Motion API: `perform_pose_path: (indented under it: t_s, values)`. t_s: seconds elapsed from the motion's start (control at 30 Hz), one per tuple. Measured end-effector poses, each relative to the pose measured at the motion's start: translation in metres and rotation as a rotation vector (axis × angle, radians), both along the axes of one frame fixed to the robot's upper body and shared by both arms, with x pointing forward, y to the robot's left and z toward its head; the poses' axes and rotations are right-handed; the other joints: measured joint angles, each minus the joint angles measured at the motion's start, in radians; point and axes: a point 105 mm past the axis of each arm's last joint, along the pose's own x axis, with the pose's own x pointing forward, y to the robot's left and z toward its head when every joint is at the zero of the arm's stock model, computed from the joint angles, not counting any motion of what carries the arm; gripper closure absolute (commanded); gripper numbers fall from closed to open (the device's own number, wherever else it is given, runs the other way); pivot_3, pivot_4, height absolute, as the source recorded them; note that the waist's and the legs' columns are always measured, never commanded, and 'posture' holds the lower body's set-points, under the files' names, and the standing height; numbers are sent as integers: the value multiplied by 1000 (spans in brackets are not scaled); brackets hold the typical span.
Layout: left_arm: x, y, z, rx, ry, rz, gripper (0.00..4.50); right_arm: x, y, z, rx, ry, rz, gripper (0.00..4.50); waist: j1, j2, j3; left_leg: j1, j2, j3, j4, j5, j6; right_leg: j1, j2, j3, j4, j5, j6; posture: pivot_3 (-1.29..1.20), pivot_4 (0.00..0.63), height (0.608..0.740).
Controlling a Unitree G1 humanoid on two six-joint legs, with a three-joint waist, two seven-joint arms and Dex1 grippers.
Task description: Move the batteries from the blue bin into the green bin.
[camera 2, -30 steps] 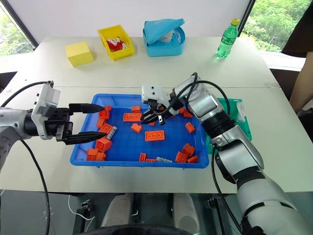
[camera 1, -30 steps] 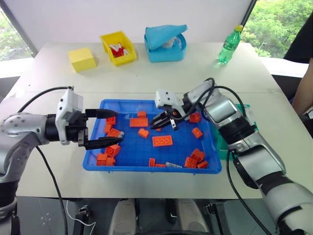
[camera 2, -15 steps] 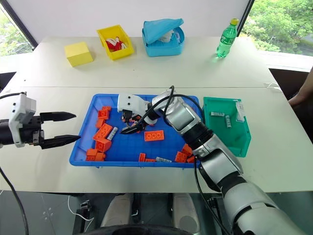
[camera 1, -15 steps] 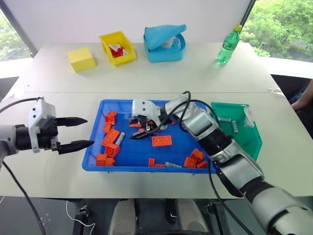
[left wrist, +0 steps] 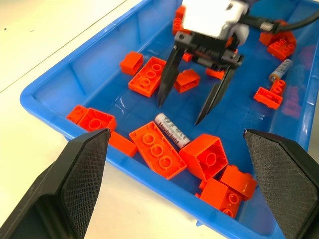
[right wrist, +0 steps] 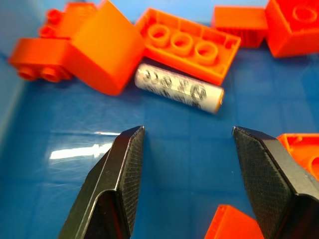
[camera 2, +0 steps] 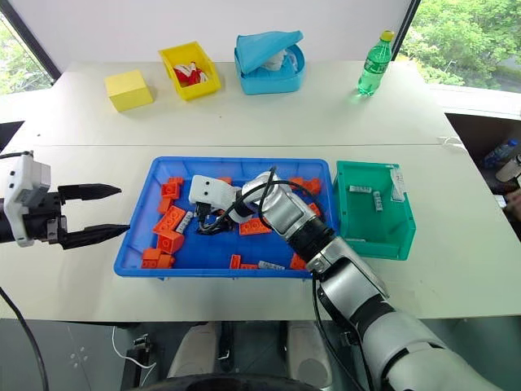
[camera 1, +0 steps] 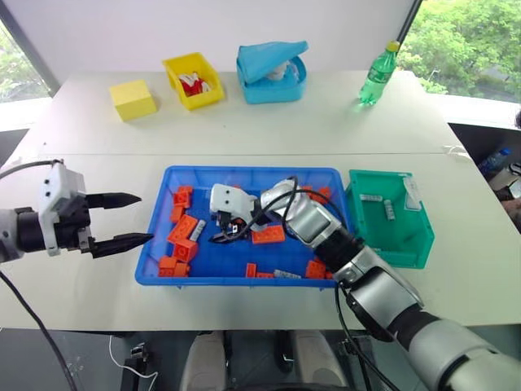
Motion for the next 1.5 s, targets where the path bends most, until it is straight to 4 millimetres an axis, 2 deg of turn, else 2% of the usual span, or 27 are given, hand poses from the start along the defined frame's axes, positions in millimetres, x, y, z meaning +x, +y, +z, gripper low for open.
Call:
perform_pose_path:
  t_s: [0.03,0.13,0.2,0.53,0.83,0.93,1.03,1.2,1.3,1.4,1.5]
  values:
    - [0,0,0,0,1,1,0,0,2,0,2,0,0,1651,0,0,0,0,0,0,0,0,0,0,0,0,0,0,0,0,150,736]
    - [0,0,0,-1,2,4,0,-2,7,-1,10,14,4,905,1,0,0,0,0,0,0,0,0,0,0,0,0,0,0,0,150,736]
    - [0,0,0,1,2,3,0,-3,8,-1,11,16,5,22,1,0,0,0,0,0,0,0,0,0,0,0,0,0,0,0,150,736]
    - [0,-3,1,5,-8,-6,0,-8,13,0,21,84,-10,22,1,0,0,0,0,0,0,0,0,0,0,0,0,0,0,0,150,736]
    - [1,-4,3,0,-20,-5,0,-12,27,-5,53,78,-26,22,1,0,0,0,0,0,0,0,0,0,0,0,0,0,0,0,150,736]
    - [1,-4,3,0,-17,-7,0,-8,25,-6,61,58,-38,869,1,0,0,0,0,0,0,0,0,1,0,0,0,0,0,0,150,736]
    - [2,-6,5,-1,-24,-18,0,-5,22,-6,64,54,-51,2307,1,0,0,0,0,0,0,0,0,1,0,0,0,0,0,0,150,736]
    - [4,-10,8,-1,-30,-36,0,-6,11,-2,47,59,-50,2321,2,0,0,0,0,0,0,0,0,0,0,0,0,0,0,0,150,736]
    - [6,-15,6,-12,-22,-57,0,-6,-3,6,35,54,-57,2321,6,0,0,0,0,0,0,0,0,0,-1,0,0,0,0,0,150,736]
    - [6,-24,5,-38,-18,-98,0,-5,-19,26,52,23,-73,2321,5,0,0,0,0,0,0,0,0,0,0,0,0,0,0,0,150,736]
    - [3,-45,1,-64,5,-186,0,-2,-53,56,83,-2,-116,2321,10,-1,0,-1,0,-1,0,0,0,1,-1,0,-1,0,0,0,150,736]
